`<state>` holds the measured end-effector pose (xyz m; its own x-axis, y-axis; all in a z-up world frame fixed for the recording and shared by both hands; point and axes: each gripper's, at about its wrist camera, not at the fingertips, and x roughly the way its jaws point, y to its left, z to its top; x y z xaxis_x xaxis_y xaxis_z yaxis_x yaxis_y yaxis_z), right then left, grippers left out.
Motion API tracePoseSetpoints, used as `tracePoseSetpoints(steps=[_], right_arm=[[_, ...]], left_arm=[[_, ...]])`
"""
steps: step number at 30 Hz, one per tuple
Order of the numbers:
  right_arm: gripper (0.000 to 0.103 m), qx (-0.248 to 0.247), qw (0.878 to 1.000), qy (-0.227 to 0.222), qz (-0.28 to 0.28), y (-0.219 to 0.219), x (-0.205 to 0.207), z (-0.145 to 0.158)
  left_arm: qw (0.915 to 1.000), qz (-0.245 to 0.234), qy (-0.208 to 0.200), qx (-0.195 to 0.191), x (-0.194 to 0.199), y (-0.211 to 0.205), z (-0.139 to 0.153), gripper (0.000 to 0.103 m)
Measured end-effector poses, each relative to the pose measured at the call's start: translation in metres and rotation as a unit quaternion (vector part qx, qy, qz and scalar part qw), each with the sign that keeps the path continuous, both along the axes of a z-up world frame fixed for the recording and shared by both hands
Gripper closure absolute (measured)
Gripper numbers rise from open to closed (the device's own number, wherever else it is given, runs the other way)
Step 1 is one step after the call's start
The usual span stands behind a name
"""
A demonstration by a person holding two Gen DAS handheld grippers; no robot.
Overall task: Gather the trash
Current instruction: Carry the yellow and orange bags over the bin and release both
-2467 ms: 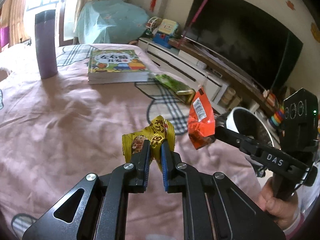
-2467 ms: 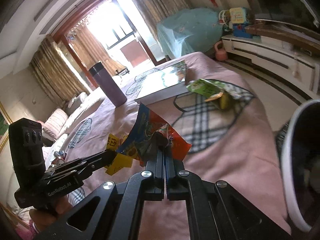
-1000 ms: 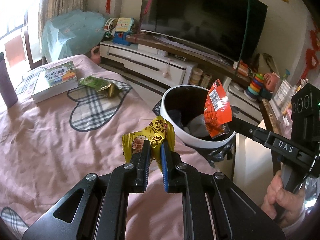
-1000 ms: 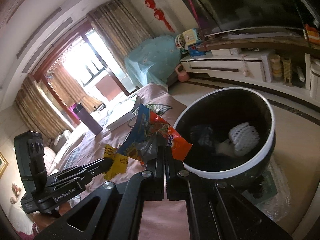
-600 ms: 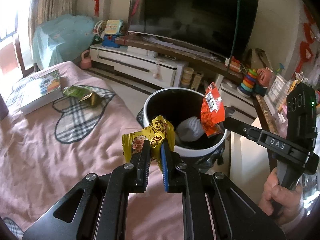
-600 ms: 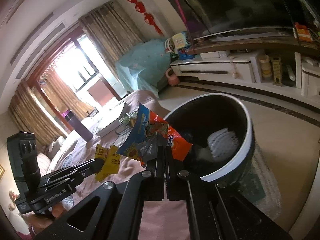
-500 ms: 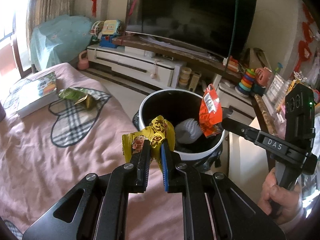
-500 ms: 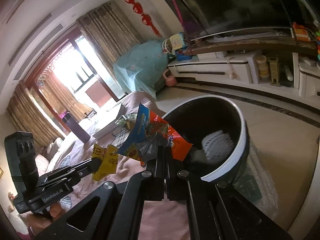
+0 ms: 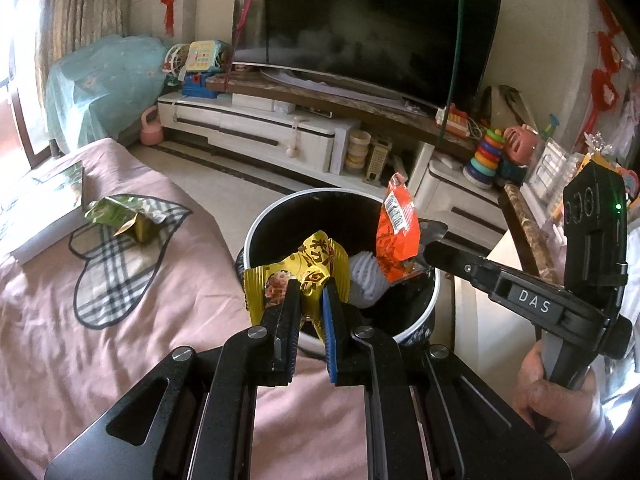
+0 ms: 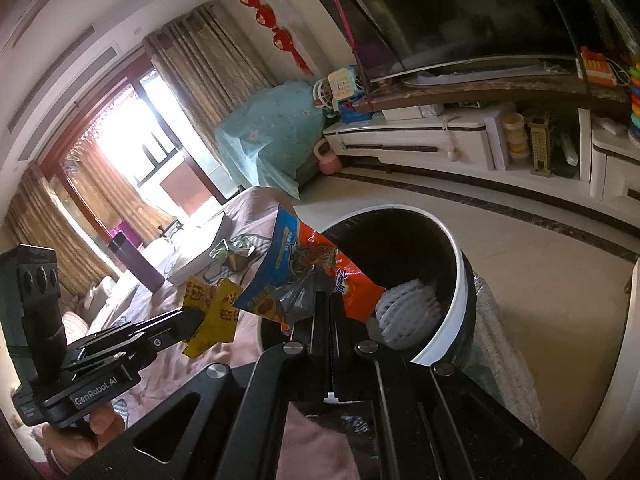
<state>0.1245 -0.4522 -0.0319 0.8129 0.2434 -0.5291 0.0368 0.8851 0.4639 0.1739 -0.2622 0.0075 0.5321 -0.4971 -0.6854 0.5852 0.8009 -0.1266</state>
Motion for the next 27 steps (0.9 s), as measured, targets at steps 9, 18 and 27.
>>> tracePoseSetpoints(steps=[9,18,27], right_arm=[[0.103,-0.008,1.000,0.006,-0.008,-0.007,0.003,0.003],[0.103,-0.015,1.000,0.019,-0.012,-0.008,0.006,0.003],[0.103,-0.020,0.999,0.038,-0.011,-0.010,0.017,-0.002]], left_arm=[[0.9999,-0.006,0.007,0.009,0.016,-0.018,-0.005,0.093],[0.9997,-0.009,0.014,0.018,0.025,-0.032,-0.013,0.093],[0.9993,-0.008,0.023,0.029,0.034,-0.041,-0.020,0.093]])
